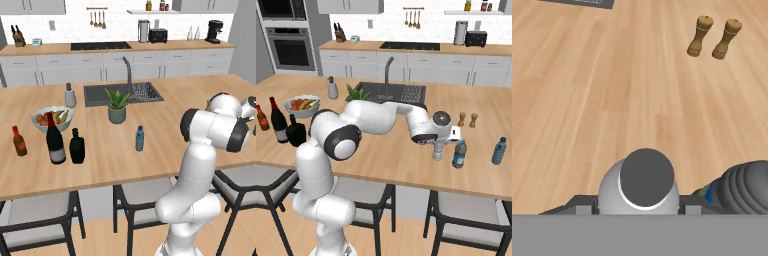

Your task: Move the plastic bottles in the middle to the plastics group, and the glass bottles in the middle to the glass group.

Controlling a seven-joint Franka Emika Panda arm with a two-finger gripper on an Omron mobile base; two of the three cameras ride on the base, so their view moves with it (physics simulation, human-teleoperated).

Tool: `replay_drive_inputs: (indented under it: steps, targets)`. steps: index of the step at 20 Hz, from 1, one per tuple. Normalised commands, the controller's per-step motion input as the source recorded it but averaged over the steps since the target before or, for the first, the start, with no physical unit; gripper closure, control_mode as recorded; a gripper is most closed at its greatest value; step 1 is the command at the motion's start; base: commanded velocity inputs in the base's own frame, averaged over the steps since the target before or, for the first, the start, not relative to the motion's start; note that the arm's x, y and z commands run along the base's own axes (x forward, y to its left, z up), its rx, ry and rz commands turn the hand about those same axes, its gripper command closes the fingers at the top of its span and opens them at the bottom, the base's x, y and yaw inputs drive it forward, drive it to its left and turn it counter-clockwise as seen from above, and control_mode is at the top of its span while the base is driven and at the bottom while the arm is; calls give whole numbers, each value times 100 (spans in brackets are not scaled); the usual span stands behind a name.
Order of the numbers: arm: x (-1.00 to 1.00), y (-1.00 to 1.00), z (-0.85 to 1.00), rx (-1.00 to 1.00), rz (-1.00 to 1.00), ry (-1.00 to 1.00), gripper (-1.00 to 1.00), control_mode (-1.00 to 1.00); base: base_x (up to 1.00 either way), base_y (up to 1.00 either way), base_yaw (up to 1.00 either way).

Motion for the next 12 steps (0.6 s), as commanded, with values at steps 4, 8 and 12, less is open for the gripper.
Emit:
replay_drive_inputs:
  steps: [4, 8, 12]
  targets:
    - [0, 0, -12, 0, -11, 0, 100, -100, 0, 0, 0]
    - [0, 0, -53, 0, -8, 0, 100, -100, 0, 0, 0]
    - [0, 0, -55, 0, -8, -1, 100, -100, 0, 0, 0]
